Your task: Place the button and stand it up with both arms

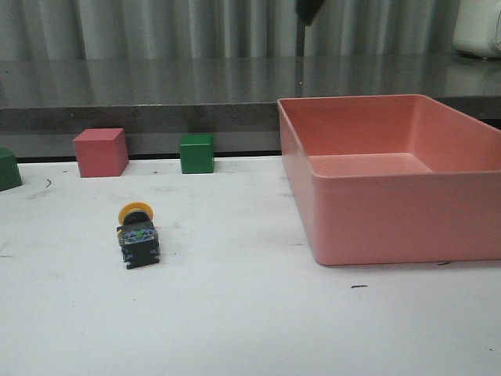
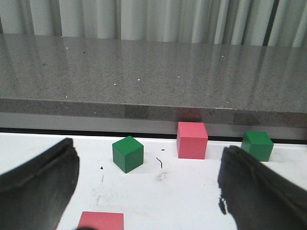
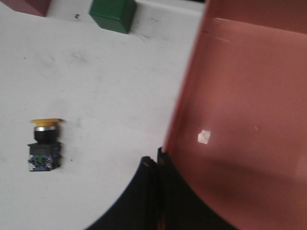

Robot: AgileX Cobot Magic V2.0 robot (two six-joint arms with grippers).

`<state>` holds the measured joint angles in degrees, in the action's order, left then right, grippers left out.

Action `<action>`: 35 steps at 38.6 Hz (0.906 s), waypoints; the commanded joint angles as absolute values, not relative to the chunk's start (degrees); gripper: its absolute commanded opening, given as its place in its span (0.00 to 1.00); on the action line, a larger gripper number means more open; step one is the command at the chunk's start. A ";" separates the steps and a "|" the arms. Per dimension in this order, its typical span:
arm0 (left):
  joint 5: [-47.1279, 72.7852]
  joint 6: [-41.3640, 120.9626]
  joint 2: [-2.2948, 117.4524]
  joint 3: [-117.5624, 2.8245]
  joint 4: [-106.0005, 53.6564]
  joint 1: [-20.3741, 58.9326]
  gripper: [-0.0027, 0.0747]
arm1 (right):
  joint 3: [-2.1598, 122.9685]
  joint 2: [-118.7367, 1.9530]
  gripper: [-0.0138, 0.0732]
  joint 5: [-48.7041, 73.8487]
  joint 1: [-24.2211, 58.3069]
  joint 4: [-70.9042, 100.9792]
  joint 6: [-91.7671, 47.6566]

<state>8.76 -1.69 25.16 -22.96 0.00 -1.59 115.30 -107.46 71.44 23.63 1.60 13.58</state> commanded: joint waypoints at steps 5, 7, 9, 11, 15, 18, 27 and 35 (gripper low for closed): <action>4.41 -2.22 25.83 -25.08 0.00 -1.67 0.76 | 100.39 -93.98 0.08 69.90 16.12 1.04 12.13; 4.41 -2.22 25.83 -25.08 0.00 -1.67 0.76 | 95.34 -90.96 0.08 67.62 14.17 1.00 12.08; 4.41 -2.22 25.83 -25.08 0.00 -1.67 0.76 | 89.45 -87.30 0.08 65.00 12.05 0.92 11.95; 4.41 -2.22 25.83 -25.08 0.00 -1.67 0.76 | 84.21 -83.96 0.08 62.29 10.49 0.00 11.61; 4.30 -2.22 25.83 -25.08 0.00 -1.67 0.76 | 74.63 -76.97 0.08 56.92 8.41 -2.86 11.61; 3.90 -2.22 25.83 -25.08 0.00 -1.67 0.76 | 66.41 -71.30 0.08 51.64 7.78 -5.88 11.61; 3.50 -2.22 25.83 -25.08 0.00 -1.67 0.76 | 47.93 -54.30 0.08 37.68 7.73 -7.68 11.61; 3.50 -2.22 25.83 -25.08 0.00 -1.67 0.76 | 32.18 -35.87 0.08 22.02 7.73 -7.68 11.66</action>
<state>8.42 -1.69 25.16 -22.96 0.00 -1.59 35.19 -42.65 32.24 8.05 -6.65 12.18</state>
